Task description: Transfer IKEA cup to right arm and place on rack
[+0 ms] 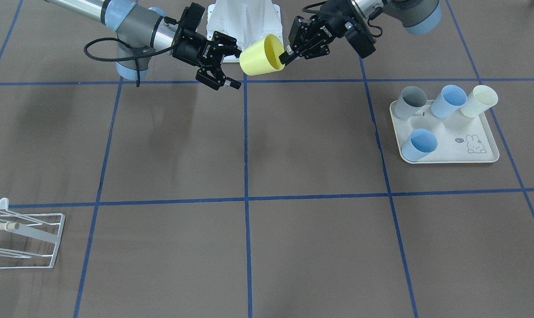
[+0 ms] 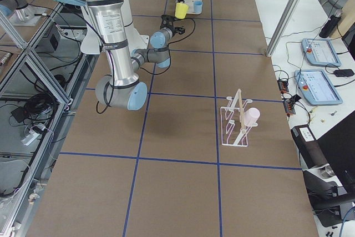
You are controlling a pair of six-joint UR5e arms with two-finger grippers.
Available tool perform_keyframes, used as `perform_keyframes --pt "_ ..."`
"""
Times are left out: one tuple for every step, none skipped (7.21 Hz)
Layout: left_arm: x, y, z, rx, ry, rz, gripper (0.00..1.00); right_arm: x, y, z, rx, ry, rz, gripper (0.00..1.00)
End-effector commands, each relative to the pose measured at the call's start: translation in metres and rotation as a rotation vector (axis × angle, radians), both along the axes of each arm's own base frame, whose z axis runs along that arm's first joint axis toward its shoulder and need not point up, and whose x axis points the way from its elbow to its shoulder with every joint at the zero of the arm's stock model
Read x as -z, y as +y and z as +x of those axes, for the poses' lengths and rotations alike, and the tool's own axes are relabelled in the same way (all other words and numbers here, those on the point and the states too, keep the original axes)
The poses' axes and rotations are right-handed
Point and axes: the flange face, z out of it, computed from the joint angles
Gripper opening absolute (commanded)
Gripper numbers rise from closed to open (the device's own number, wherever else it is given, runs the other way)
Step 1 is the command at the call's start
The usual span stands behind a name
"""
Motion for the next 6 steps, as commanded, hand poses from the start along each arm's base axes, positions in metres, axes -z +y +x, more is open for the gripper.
perform_keyframes --pt "-0.005 0.007 0.018 -0.002 -0.011 -0.010 0.00 0.002 0.002 0.000 0.002 -0.006 0.001 1.00" --pt "-0.005 0.009 0.020 -0.008 -0.011 -0.010 0.00 0.002 0.002 0.000 0.002 -0.006 0.001 1.00" --pt "-0.005 0.012 0.023 -0.016 -0.011 -0.010 0.00 0.002 0.002 0.000 0.002 -0.006 0.001 1.00" --pt "-0.005 0.017 0.027 -0.028 -0.013 -0.011 0.00 0.004 0.002 0.001 0.002 -0.009 0.002 1.00" --pt "-0.005 0.019 0.028 -0.033 -0.011 -0.010 0.00 0.004 0.002 0.001 0.002 -0.009 0.002 1.00" --pt "-0.006 0.025 0.035 -0.031 -0.013 -0.013 0.00 0.005 0.003 0.002 0.002 -0.012 0.003 1.00"
